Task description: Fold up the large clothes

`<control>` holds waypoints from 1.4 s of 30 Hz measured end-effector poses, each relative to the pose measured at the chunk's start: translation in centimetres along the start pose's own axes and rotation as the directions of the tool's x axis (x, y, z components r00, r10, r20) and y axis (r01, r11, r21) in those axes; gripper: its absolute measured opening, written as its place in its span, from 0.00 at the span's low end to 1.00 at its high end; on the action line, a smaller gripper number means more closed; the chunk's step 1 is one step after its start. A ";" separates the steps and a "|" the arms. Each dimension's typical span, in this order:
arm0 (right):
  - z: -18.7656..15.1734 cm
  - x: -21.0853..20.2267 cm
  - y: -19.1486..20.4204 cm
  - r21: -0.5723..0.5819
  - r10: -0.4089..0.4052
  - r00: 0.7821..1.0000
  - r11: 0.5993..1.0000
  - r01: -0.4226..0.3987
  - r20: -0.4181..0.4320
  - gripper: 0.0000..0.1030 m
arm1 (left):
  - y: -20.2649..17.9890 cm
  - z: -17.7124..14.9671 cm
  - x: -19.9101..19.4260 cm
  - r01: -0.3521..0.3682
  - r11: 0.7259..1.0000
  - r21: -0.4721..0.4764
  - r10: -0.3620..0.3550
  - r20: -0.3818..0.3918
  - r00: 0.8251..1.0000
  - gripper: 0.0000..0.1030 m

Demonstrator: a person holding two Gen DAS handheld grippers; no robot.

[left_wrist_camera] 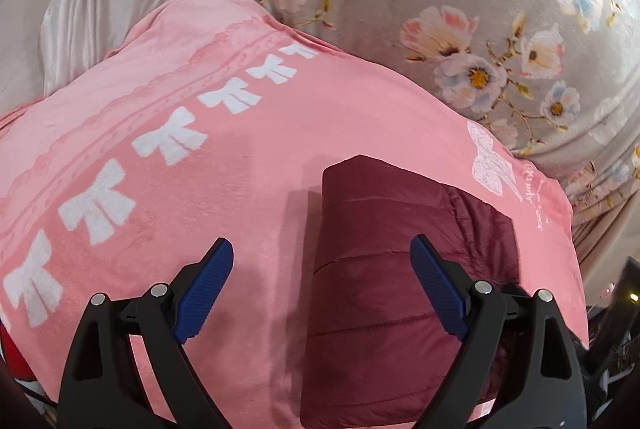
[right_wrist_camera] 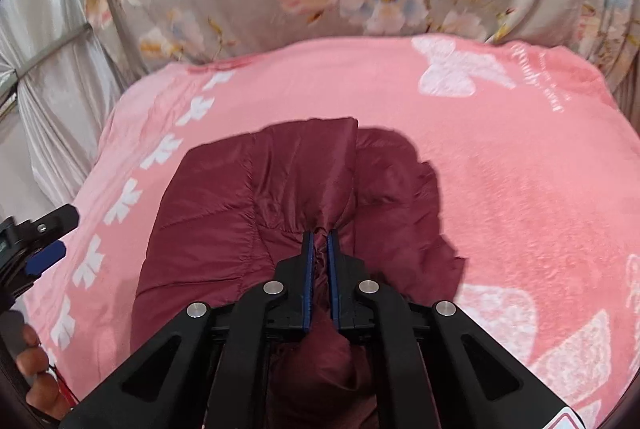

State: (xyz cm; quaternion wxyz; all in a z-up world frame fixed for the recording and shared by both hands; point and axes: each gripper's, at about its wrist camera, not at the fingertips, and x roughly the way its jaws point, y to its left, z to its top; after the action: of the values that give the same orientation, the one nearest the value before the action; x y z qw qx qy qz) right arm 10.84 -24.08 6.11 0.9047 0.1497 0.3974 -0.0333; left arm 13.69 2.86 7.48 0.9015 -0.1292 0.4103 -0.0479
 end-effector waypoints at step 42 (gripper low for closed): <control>-7.3 2.1 -9.1 0.156 0.035 0.991 0.988 -0.015 -0.127 0.03 | -20.5 -6.8 16.1 0.063 0.880 0.470 0.031 -0.189 0.981 0.82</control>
State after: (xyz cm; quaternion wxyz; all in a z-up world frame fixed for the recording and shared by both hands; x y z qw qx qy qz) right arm 5.53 -30.42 -2.30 0.8630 0.2263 0.4497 -0.0428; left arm 19.60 -21.30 -2.95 0.8615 0.0970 0.4697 -0.1664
